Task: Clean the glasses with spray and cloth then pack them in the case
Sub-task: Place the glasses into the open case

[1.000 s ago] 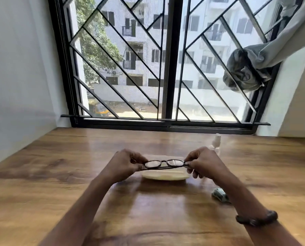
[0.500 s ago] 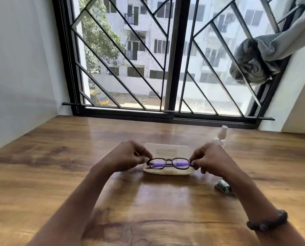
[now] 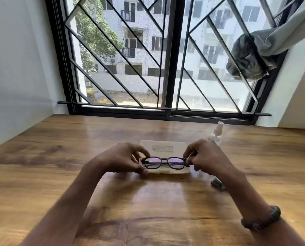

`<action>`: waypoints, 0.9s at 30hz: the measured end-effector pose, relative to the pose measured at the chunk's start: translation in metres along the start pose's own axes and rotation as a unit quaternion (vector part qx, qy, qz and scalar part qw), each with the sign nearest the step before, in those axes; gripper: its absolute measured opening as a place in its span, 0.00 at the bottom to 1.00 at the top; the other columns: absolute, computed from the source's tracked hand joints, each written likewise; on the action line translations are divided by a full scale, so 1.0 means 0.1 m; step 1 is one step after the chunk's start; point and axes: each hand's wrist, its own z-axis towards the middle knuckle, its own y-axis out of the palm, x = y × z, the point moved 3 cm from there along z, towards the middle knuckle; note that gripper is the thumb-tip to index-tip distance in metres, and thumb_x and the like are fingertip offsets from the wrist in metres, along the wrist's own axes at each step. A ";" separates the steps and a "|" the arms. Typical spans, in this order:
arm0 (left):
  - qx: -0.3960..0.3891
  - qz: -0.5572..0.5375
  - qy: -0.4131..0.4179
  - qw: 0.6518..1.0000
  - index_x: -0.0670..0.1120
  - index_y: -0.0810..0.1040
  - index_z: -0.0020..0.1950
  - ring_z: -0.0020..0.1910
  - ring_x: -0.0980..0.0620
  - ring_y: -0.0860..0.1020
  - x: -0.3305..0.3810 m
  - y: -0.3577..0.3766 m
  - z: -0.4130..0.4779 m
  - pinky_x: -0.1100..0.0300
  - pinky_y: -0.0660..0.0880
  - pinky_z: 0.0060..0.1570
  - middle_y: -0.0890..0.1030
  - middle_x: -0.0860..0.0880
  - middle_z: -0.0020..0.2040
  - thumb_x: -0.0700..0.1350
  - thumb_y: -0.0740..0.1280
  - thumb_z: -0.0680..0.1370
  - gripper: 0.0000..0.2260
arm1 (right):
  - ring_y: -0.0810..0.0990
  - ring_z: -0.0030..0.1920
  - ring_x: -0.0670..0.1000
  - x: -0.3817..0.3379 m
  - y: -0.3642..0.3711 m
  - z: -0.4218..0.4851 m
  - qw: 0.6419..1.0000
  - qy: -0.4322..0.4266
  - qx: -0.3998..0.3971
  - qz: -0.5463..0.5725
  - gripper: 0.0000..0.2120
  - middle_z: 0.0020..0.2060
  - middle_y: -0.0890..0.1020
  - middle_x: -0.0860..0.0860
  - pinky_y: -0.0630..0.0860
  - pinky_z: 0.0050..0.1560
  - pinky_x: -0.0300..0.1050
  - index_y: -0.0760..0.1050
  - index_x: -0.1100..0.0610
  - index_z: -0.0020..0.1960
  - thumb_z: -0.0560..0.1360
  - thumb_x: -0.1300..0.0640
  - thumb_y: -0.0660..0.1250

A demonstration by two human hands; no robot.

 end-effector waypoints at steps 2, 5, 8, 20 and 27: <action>0.005 0.004 0.003 1.000 0.58 0.83 0.59 0.43 0.56 0.83 0.00 0.00 0.00 0.61 0.78 0.48 0.84 0.50 0.49 0.53 0.83 0.67 0.22 | 0.84 0.27 0.47 0.00 -0.01 0.00 1.000 0.001 -0.002 0.007 0.11 0.30 0.86 0.51 0.81 0.29 0.46 0.84 0.53 0.38 0.71 0.68 0.71; 0.011 0.008 -0.001 1.000 0.59 0.83 0.58 0.42 0.57 0.82 0.00 -0.01 0.00 0.61 0.77 0.48 0.84 0.52 0.48 0.54 0.83 0.67 0.21 | 0.85 0.29 0.47 0.02 -0.02 0.00 1.000 -0.003 -0.003 0.013 0.13 0.31 0.86 0.50 0.76 0.27 0.42 0.85 0.52 0.38 0.71 0.68 0.69; 0.018 0.020 -0.002 1.000 0.60 0.82 0.61 0.44 0.56 0.83 0.01 -0.02 -0.01 0.65 0.76 0.46 0.83 0.53 0.49 0.54 0.83 0.67 0.24 | 0.84 0.29 0.46 0.02 0.01 0.01 1.000 -0.005 0.013 0.016 0.12 0.30 0.86 0.48 0.78 0.28 0.42 0.85 0.50 0.37 0.71 0.66 0.72; 0.020 0.023 0.000 1.000 0.60 0.81 0.64 0.48 0.56 0.83 0.02 0.00 -0.01 0.70 0.74 0.46 0.82 0.54 0.50 0.55 0.81 0.70 0.24 | 0.79 0.27 0.36 0.03 0.07 0.04 1.000 0.007 0.016 0.021 0.10 0.30 0.85 0.46 0.75 0.29 0.39 0.86 0.51 0.38 0.71 0.65 0.74; 0.031 0.025 -0.006 0.999 0.58 0.81 0.64 0.46 0.56 0.80 -0.01 -0.01 0.00 0.76 0.69 0.34 0.81 0.51 0.52 0.57 0.78 0.72 0.22 | 0.86 0.31 0.51 0.04 0.06 0.04 0.998 0.004 0.032 0.060 0.07 0.31 0.86 0.52 0.79 0.28 0.44 0.85 0.54 0.41 0.73 0.65 0.72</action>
